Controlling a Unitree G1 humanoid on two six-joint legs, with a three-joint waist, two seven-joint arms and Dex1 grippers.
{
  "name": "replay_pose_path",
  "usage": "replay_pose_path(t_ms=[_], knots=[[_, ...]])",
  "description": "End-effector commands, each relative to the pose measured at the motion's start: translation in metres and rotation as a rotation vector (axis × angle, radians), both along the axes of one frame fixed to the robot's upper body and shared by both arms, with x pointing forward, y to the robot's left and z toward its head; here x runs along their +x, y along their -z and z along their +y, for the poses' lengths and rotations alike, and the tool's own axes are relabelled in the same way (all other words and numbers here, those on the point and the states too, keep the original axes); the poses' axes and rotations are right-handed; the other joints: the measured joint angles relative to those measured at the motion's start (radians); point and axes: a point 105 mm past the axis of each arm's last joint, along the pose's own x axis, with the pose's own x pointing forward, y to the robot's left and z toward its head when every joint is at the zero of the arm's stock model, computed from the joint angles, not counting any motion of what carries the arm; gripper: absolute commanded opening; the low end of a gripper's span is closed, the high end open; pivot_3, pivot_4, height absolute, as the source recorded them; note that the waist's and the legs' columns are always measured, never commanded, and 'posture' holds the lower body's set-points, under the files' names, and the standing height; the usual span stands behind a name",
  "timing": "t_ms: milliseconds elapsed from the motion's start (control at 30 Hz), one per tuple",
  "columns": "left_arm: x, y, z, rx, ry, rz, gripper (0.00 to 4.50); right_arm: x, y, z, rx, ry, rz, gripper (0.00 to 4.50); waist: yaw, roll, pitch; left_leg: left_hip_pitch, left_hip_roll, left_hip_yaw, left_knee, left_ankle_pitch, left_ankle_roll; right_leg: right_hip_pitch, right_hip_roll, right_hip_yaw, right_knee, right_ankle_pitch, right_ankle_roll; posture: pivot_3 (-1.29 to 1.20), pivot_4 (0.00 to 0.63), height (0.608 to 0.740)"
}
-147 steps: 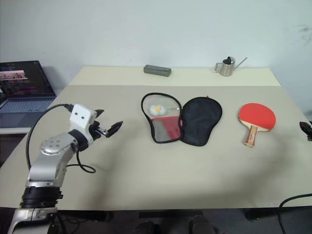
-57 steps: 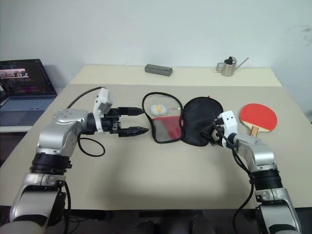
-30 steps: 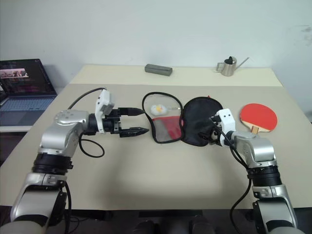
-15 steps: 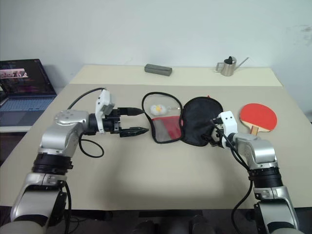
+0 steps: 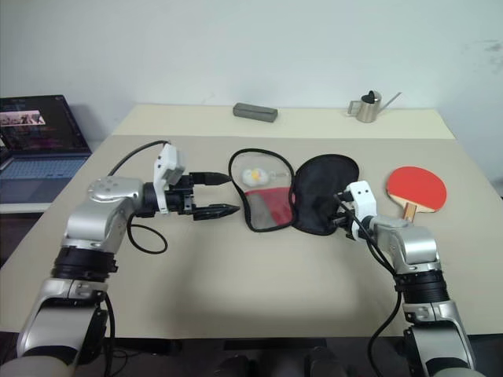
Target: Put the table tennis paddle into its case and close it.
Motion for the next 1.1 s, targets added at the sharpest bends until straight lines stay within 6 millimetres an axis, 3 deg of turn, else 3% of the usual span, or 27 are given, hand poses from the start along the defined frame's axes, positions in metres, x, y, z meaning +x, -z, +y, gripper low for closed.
replay_pose_path(t_ms=[33,333,600,1100], knots=[[-0.005,-0.008,0.004,-0.028,-0.015,-0.034,4.50,0.004,-0.016,-0.005,-0.020,-0.003,-0.059,0.01,0.000,0.000,0.000,0.000,0.000,0.000,0.000,0.000,0.000,0.000,0.000,0.000,0.000,0.000,0.000,0.00,0.150,0.740],[-0.021,0.005,-0.005,-0.014,0.032,0.015,4.50,0.002,-0.012,-0.026,-0.074,-0.012,-0.018,0.01,0.001,0.000,0.000,-0.001,0.000,-0.001,0.000,0.000,0.000,0.000,0.000,0.000,0.000,0.000,0.000,0.00,0.150,0.740],[-0.023,0.008,-0.008,-0.003,0.044,0.021,4.50,0.005,-0.013,-0.045,-0.136,-0.002,-0.022,0.01,0.001,0.000,0.000,-0.001,0.000,0.000,0.000,0.000,0.000,0.000,0.000,0.000,-0.001,0.000,0.000,0.00,0.150,0.740],[-0.018,0.006,-0.009,0.004,0.040,0.008,4.50,0.011,-0.014,-0.055,-0.193,0.004,-0.035,0.01,0.001,0.000,0.000,-0.001,0.000,0.000,0.000,0.000,0.000,0.000,0.000,0.000,-0.001,0.000,0.000,0.00,0.150,0.740]])
